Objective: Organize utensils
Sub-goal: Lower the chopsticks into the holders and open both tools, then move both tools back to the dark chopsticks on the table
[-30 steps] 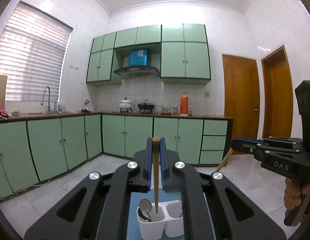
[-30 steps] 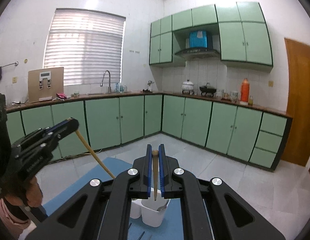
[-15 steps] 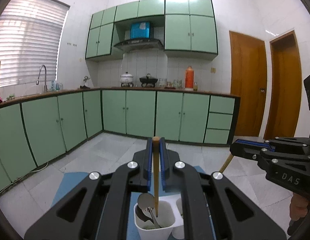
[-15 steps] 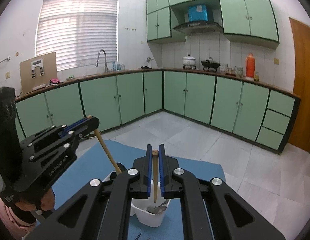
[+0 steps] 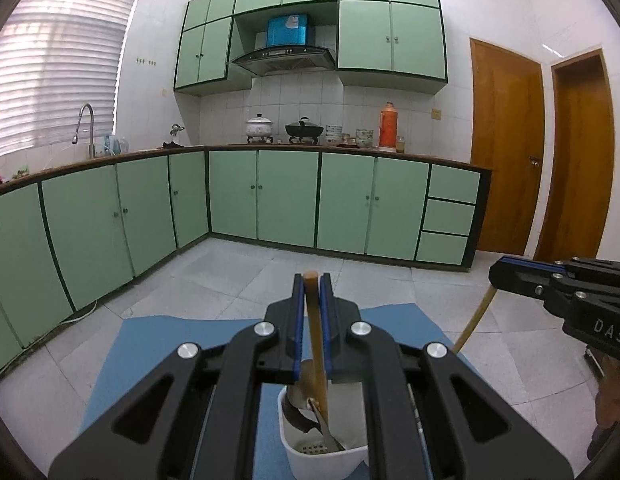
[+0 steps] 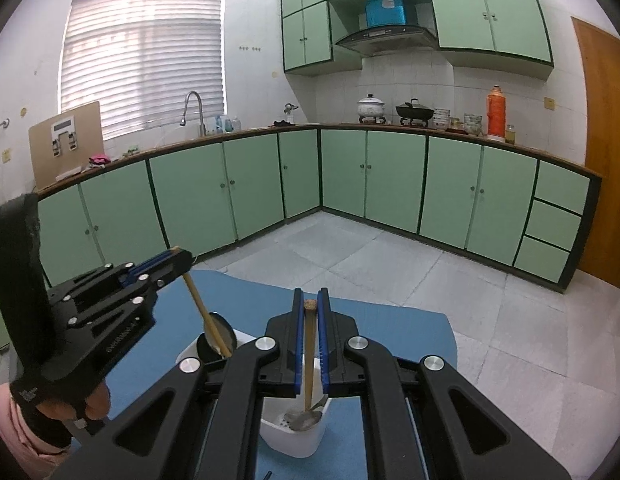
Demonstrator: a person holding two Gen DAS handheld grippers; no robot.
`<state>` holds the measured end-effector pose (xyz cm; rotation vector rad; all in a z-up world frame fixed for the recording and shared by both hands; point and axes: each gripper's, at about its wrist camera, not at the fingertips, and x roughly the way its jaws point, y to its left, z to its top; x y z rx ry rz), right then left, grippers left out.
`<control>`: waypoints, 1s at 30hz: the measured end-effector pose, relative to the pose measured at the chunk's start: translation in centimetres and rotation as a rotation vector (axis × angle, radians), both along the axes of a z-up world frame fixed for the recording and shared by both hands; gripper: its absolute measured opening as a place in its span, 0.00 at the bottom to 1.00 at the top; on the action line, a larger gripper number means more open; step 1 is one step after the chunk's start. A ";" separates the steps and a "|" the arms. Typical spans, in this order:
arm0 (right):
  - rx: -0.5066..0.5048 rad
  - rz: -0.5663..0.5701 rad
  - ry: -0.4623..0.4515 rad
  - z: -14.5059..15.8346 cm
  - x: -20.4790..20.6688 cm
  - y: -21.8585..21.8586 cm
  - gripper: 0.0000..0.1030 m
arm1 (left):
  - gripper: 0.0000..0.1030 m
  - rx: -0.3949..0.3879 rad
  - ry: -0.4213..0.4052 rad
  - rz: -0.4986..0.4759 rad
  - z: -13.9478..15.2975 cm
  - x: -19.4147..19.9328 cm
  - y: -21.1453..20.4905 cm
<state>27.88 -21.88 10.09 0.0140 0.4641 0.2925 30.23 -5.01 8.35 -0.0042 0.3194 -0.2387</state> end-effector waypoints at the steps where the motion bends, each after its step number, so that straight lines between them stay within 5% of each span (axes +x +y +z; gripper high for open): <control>1: 0.007 -0.004 0.002 0.0 0.0 -0.2 0.06 | 0.07 0.000 0.003 0.001 0.0 0.0 0.1; 5: 0.013 -0.017 0.003 -0.1 -0.3 -1.0 0.07 | 0.10 -0.001 -0.004 0.008 0.2 -0.7 0.5; 9: 0.019 -0.042 0.006 -0.3 -0.6 -1.3 0.08 | 0.42 -0.017 -0.014 0.018 0.2 -1.8 1.5; 11: 0.027 -0.049 0.012 -0.5 -0.8 -1.9 0.09 | 0.46 -0.030 -0.016 0.018 0.3 -2.2 2.0; 22: 0.046 -0.087 -0.013 -0.2 -2.8 -3.6 0.40 | 0.74 -0.056 -0.055 0.048 1.1 -5.0 3.7; 30: 0.023 -0.130 -0.081 -1.8 -8.7 -3.6 0.67 | 0.92 -0.079 -0.067 0.068 0.0 -10.2 5.1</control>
